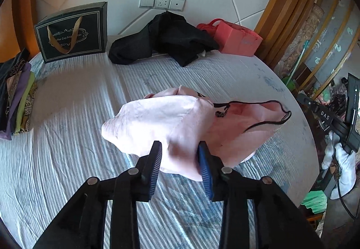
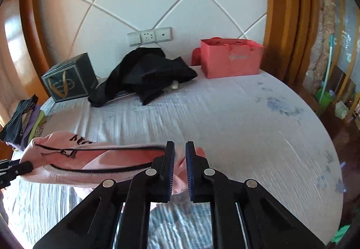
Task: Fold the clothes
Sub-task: 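Grasp the pink T-shirt edges with both grippers, then lift the pink T-shirt with both grippers and shake it out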
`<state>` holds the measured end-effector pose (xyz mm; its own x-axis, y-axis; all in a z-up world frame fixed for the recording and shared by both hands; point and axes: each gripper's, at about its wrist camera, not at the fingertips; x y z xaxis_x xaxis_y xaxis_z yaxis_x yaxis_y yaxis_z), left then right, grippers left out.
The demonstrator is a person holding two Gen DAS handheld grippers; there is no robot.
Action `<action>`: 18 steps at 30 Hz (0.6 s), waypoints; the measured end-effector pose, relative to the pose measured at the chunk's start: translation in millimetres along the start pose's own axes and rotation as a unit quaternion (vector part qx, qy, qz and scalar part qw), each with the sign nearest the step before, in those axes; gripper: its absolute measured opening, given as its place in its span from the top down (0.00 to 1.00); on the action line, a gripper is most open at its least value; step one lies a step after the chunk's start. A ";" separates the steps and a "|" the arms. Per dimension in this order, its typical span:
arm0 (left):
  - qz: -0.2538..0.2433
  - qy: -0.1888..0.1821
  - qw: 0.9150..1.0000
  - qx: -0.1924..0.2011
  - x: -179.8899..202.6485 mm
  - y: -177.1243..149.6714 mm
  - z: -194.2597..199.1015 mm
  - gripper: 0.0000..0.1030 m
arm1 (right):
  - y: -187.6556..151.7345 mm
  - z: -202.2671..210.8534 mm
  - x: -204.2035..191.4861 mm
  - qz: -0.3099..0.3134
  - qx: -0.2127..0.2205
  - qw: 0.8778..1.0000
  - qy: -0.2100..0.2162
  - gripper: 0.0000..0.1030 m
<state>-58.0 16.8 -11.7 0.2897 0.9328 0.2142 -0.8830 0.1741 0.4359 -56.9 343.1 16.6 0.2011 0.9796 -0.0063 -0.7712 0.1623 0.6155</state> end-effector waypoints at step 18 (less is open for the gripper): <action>-0.008 0.033 0.999 -0.032 3.3 9.5 -52.8 0.43 | -82.3 -56.3 25.4 -0.017 -0.135 0.986 0.095 0.62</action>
<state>-84.9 38.3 -53.0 0.2803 0.9484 0.1481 -0.9011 0.2068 0.3810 -22.4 361.3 -78.6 0.1329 0.9732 -0.1877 -0.9041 0.1966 0.3794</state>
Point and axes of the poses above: each gripper's, at about its wrist camera, not at the fingertips, and z roughly against the way its jaws point, x to its right, y to its top, and after that the axes turned 9 degrees about -x, right-handed
